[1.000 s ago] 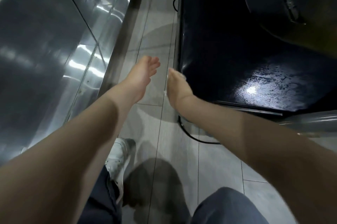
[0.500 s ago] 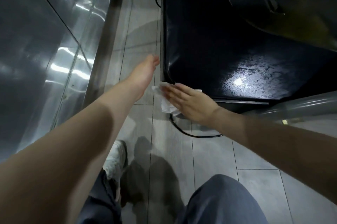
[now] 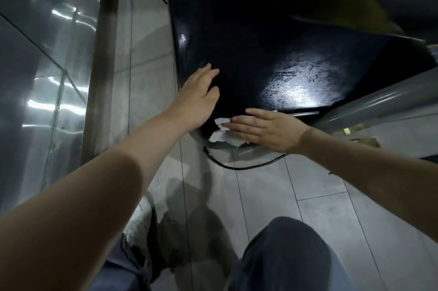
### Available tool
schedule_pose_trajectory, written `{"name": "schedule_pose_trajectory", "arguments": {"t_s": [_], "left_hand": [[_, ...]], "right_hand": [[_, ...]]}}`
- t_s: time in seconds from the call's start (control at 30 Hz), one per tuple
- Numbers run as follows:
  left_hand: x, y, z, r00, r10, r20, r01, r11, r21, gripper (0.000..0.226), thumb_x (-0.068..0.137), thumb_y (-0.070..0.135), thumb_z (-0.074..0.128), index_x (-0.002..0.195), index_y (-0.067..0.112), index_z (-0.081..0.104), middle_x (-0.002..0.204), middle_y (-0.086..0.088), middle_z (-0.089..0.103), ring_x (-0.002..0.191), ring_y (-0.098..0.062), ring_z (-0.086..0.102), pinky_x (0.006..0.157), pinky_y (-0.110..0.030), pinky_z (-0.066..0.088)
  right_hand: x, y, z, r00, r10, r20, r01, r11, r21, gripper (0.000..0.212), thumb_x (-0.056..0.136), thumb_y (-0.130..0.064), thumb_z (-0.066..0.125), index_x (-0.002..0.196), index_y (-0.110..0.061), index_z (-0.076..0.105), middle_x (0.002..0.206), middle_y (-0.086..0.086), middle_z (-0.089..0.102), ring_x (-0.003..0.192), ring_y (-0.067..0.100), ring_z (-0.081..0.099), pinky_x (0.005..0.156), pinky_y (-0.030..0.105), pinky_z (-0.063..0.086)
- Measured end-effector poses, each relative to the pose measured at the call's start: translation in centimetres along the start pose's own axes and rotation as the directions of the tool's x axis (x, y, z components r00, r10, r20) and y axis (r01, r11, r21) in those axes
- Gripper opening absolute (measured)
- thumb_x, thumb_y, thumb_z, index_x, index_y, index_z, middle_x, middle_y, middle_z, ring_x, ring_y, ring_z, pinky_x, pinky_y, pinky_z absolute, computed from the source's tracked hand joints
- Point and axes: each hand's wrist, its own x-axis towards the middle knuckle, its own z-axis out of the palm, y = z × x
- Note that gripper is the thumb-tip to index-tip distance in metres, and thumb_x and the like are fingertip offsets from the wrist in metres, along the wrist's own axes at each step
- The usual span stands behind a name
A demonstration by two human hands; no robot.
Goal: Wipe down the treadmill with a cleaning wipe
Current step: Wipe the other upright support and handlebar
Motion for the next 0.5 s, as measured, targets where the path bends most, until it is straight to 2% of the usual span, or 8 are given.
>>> {"name": "schedule_pose_trajectory", "arguments": {"t_s": [0.07,0.1,0.13,0.2,0.27,0.37,0.43,0.5], "left_hand": [[0.7,0.2,0.3,0.999,0.039,-0.019,-0.038,0.999,0.038,0.05,0.105,0.024,0.036,0.155,0.023,0.028,0.165,0.006,0.014,0.152,-0.009,0.005,0.121,-0.026,0.005],[1.1,0.2,0.5,0.998,0.056,-0.018,-0.055,0.996,0.068,0.051,0.105,0.023,0.037,0.155,0.023,0.027,0.165,0.006,0.012,0.152,-0.009,0.004,0.121,-0.027,0.004],[1.4,0.2,0.6,0.997,0.071,-0.012,-0.069,0.992,0.104,0.052,0.105,0.023,0.037,0.156,0.023,0.025,0.166,0.006,0.01,0.152,-0.009,0.002,0.122,-0.028,0.003],[1.9,0.1,1.3,0.995,0.097,-0.007,-0.094,0.978,0.189,0.056,0.104,0.024,0.037,0.157,0.023,0.018,0.166,0.004,0.004,0.152,-0.011,-0.002,0.123,-0.03,-0.001],[2.2,0.1,2.3,0.993,0.11,-0.029,-0.098,0.957,0.274,0.061,0.103,0.027,0.037,0.158,0.024,0.012,0.167,0.003,-0.001,0.152,-0.013,-0.006,0.123,-0.033,-0.006],[2.3,0.1,3.4,0.989,0.121,-0.088,-0.08,0.925,0.371,0.063,0.101,0.03,0.036,0.158,0.023,0.009,0.167,0.002,-0.002,0.152,-0.015,-0.006,0.123,-0.035,-0.007],[2.3,0.1,3.6,0.986,0.127,-0.108,-0.074,0.914,0.398,0.063,0.101,0.03,0.035,0.158,0.022,0.009,0.167,0.001,-0.001,0.153,-0.015,-0.006,0.123,-0.036,-0.007],[2.4,0.1,3.7,0.985,0.129,-0.116,-0.07,0.905,0.419,0.063,0.1,0.031,0.034,0.158,0.022,0.009,0.167,0.001,-0.001,0.153,-0.016,-0.005,0.123,-0.036,-0.006]], "right_hand": [[-0.6,-2.3,0.3,0.985,0.17,-0.014,-0.169,0.984,0.055,0.06,0.096,-0.008,0.018,0.156,-0.007,0.008,0.162,0.006,0.005,0.149,0.021,0.005,0.122,0.042,-0.001],[-0.8,-3.8,0.3,0.955,0.296,-0.018,-0.291,0.948,0.126,0.061,0.094,-0.005,0.021,0.155,-0.008,0.015,0.162,0.005,0.012,0.149,0.022,0.011,0.122,0.043,0.003],[-0.9,-5.4,0.1,0.895,0.446,-0.018,-0.432,0.876,0.213,0.062,0.092,-0.002,0.026,0.154,-0.009,0.024,0.161,0.005,0.02,0.148,0.022,0.017,0.122,0.043,0.008],[-1.3,-7.8,-0.3,0.701,0.713,-0.034,-0.658,0.664,0.355,0.058,0.092,0.003,0.037,0.148,-0.012,0.041,0.154,0.004,0.038,0.144,0.024,0.031,0.12,0.044,0.02],[-2.2,-8.2,-0.6,0.484,0.874,-0.041,-0.793,0.458,0.402,0.05,0.088,0.002,0.051,0.134,-0.015,0.059,0.141,0.007,0.053,0.132,0.028,0.044,0.111,0.044,0.033],[-4.4,-5.8,-0.4,0.208,0.978,0.014,-0.852,0.174,0.494,0.037,0.078,0.004,0.061,0.107,-0.015,0.072,0.114,0.014,0.061,0.102,0.033,0.053,0.077,0.04,0.047],[-5.4,-4.4,-0.3,0.056,0.987,0.148,-0.79,-0.046,0.611,0.028,0.079,0.004,0.061,0.1,-0.012,0.07,0.104,0.011,0.059,0.096,0.031,0.051,0.057,0.036,0.048],[-4.8,-4.6,-0.6,-0.021,0.966,0.259,-0.749,-0.187,0.635,0.028,0.078,0.006,0.061,0.102,-0.009,0.066,0.105,0.01,0.057,0.099,0.029,0.051,0.056,0.037,0.049]]}}
